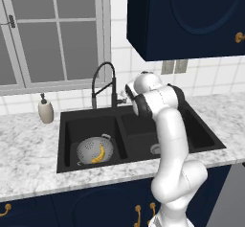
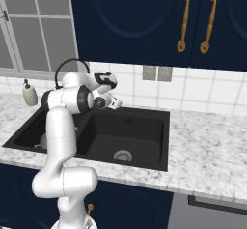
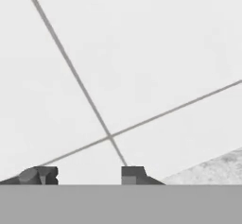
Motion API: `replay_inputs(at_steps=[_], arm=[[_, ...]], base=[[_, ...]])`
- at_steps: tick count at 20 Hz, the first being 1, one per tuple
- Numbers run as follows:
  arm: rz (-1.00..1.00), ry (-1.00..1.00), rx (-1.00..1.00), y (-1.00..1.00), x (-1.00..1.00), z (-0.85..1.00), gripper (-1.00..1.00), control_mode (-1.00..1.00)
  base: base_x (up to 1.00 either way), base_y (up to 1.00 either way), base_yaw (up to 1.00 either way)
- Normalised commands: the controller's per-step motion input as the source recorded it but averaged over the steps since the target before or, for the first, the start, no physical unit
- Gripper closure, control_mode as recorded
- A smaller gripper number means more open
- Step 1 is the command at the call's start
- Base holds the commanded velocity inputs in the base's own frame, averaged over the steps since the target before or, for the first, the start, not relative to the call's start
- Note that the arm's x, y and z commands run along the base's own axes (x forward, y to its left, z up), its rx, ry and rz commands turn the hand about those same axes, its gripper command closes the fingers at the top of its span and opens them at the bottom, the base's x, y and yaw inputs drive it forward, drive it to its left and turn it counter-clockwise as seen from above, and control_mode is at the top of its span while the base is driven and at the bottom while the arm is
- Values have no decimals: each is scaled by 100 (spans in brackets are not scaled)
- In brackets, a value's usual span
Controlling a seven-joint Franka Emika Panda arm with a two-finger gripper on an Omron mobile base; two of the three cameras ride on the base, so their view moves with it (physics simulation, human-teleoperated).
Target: Put the colander in the sink, put the banana in the colander, and turn on the sink faucet and pour water over the colander.
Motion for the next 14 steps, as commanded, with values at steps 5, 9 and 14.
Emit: replay_inputs(at_steps=[5, 9, 14], arm=[[0, 15, 0, -100, -10, -48, 100, -100], [0, 10, 0, -100, -11, -62, 100, -100], [0, 7, 0, -100, -15, -71, 100, -100]], base=[[0, 0, 0], [0, 0, 0], [0, 0, 0]])
